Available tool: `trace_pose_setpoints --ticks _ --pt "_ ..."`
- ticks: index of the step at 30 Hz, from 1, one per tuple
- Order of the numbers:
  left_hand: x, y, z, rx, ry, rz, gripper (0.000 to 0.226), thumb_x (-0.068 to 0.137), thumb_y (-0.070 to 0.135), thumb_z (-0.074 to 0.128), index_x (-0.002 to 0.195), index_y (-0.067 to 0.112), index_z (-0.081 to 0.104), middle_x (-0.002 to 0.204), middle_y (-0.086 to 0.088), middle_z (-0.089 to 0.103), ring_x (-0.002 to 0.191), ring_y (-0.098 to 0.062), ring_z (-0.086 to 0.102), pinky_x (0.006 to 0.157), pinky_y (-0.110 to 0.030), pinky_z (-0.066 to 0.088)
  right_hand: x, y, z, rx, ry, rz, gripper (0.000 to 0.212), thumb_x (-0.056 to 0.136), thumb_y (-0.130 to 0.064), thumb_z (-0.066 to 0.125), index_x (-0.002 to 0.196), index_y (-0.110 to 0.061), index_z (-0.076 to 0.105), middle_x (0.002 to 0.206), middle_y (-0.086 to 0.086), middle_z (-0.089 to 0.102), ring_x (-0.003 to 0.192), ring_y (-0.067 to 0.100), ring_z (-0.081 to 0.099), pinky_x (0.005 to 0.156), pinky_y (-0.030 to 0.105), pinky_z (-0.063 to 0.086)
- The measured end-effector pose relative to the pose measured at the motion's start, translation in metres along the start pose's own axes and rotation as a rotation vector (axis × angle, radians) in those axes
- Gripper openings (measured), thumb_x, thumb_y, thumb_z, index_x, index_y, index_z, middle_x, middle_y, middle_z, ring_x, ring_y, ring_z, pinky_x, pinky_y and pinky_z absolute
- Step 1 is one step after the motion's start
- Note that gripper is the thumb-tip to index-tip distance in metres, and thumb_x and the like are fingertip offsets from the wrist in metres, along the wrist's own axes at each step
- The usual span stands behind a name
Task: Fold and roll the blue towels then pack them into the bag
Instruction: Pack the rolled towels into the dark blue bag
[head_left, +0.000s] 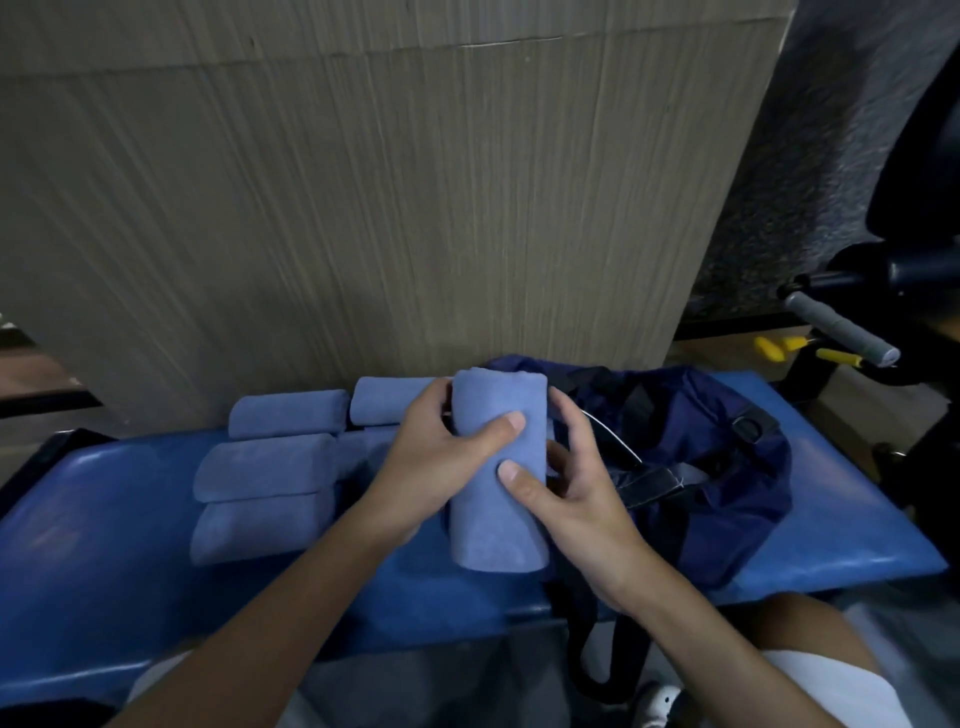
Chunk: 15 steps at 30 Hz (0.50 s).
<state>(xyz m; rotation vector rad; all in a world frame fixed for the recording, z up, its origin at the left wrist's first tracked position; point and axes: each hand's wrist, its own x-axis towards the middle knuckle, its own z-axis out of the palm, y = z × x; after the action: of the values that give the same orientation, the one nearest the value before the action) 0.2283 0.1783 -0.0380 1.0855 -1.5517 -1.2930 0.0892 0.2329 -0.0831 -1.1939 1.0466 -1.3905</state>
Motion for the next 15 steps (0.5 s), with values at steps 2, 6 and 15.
trace_pose_setpoints --ticks 2,6,15 --pt "0.007 -0.003 0.009 0.036 -0.029 -0.015 0.033 0.085 0.029 0.075 0.112 0.016 0.063 0.099 0.002 0.074 0.091 -0.012 0.072 0.077 -0.034 0.059 0.001 -0.001 -0.01 -0.035 0.027 -0.035 0.067 0.091 -0.017 0.063 0.143 -0.042 0.029 0.123 -0.014 0.063 0.113 0.011 0.063 0.089 0.033 0.055" --pt "0.028 -0.022 0.021 0.315 -0.024 0.076 0.041 0.078 0.061 0.058 0.095 0.024 0.063 0.09 0.007 0.069 0.085 -0.011 0.067 0.077 -0.039 0.057 0.003 0.004 -0.038 -0.071 0.116 -0.019 0.061 0.097 -0.011 0.053 0.139 -0.049 0.028 0.12 -0.034 0.057 0.108 -0.007 0.059 0.08 0.014 0.051" --pt "0.092 -0.05 0.033 1.166 -0.192 0.69 0.042 0.088 0.046 0.04 0.101 0.025 0.074 0.145 -0.001 0.047 0.145 -0.018 0.027 0.119 -0.048 0.012 0.002 0.032 -0.1 -0.131 0.299 0.154 0.059 0.096 -0.024 0.055 0.14 -0.054 0.031 0.124 -0.045 0.04 0.102 -0.024 0.05 0.076 0.01 0.046"
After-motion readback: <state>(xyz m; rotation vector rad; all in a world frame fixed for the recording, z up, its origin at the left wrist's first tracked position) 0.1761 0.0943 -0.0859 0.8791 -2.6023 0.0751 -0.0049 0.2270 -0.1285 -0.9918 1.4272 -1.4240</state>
